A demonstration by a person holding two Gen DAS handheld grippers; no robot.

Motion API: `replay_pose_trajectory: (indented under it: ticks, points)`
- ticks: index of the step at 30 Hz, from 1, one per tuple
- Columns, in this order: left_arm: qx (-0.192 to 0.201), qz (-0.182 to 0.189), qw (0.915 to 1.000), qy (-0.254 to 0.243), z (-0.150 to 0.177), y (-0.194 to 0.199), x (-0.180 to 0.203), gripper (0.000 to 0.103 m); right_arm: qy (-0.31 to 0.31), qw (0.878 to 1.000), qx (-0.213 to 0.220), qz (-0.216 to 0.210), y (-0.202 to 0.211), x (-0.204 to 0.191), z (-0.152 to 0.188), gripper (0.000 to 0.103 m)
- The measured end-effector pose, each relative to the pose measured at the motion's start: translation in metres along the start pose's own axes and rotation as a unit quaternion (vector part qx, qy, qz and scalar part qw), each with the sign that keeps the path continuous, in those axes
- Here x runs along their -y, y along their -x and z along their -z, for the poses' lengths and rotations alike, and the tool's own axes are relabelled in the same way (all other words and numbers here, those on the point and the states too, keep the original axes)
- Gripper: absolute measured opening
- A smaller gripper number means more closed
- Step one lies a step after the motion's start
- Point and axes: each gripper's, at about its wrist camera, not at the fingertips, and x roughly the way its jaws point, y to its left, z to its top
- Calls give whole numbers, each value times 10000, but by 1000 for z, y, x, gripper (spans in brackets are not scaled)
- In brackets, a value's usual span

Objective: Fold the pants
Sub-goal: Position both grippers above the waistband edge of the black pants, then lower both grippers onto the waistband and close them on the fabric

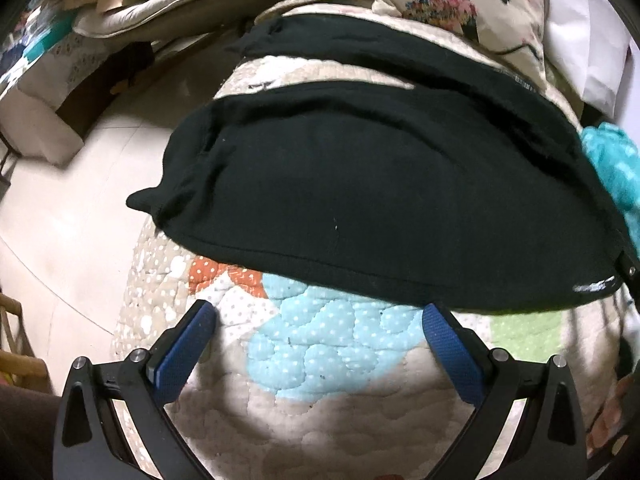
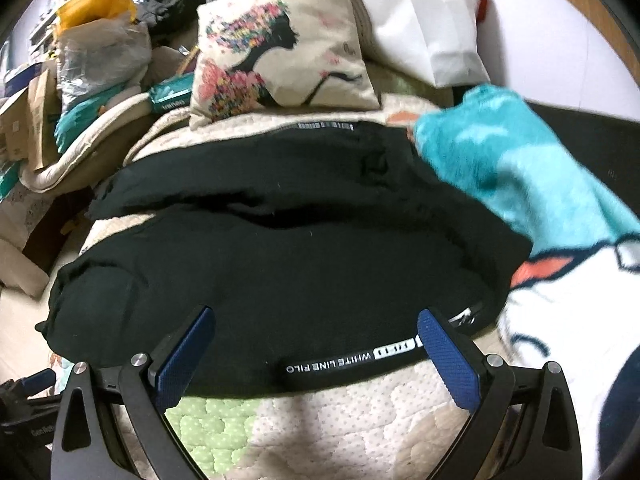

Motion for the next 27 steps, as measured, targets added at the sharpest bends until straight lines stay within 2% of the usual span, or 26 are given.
replay_pose_trajectory:
  ticks: [2, 5, 10, 14, 20, 23, 27]
  points:
    - [142, 31, 9999, 31, -3, 8, -1, 103, 95, 9997, 198, 55, 8, -2, -4, 103]
    - [533, -142, 9985, -50, -6, 28, -1, 103, 273, 9976, 629, 131, 25, -5, -11, 103]
    - [1225, -329, 9915, -277, -18, 69, 8, 103, 573, 9943, 859, -273, 45, -10, -32, 103]
    - [1779, -244, 9824, -509, -26, 105, 19, 103, 877, 9883, 1245, -76, 66, -18, -46, 103]
    - [2322, -121, 9708, -595, -50, 136, 29, 103, 1029, 9834, 1475, 247, 76, -21, -71, 103]
    - [2421, -154, 9682, -606, -69, 142, 30, 103, 1098, 9814, 1546, 306, 74, -21, -92, 103]
    - [2272, -226, 9719, -566, -99, 131, 27, 103, 1213, 9832, 1351, 193, 57, -22, -115, 103]
